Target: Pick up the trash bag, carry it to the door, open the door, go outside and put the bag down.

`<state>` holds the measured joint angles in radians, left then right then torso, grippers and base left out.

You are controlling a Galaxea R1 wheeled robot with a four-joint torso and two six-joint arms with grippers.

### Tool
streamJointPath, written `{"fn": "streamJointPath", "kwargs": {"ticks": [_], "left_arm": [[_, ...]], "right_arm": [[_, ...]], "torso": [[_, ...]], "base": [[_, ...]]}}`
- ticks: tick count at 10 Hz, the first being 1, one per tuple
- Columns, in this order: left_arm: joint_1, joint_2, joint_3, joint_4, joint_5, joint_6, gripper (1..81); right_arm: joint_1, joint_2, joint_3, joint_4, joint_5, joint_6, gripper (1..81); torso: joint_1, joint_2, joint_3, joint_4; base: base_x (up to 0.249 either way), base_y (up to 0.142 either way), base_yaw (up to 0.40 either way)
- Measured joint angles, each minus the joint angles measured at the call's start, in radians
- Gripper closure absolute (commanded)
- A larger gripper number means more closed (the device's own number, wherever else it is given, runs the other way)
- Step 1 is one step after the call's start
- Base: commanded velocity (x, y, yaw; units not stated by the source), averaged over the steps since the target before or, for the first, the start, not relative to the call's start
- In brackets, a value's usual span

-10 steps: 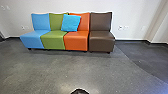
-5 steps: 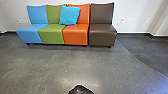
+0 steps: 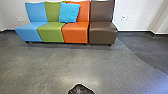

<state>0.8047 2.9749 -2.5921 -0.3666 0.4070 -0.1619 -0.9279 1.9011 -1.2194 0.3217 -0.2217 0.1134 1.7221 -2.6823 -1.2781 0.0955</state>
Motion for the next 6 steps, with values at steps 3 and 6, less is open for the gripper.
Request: {"fn": "streamJointPath", "kwargs": {"ticks": [3,6], "left_arm": [[0.003,0.0,0.004,0.001,0.008,0.003,81.1],[0.006,0.0,0.004,0.003,0.005,0.004,81.1]], "right_arm": [[-0.001,0.002,-0.003,0.0,-0.006,0.0,1.0],[-0.003,0.01,-0.003,0.0,-0.006,0.0,1.0]], "torso": [[0.0,0.0,0.0,0.0],[0.0,0.0,0.0,0.0]], "base": [[0.0,0.0,0.0],[0.0,0.0,0.0]]}}
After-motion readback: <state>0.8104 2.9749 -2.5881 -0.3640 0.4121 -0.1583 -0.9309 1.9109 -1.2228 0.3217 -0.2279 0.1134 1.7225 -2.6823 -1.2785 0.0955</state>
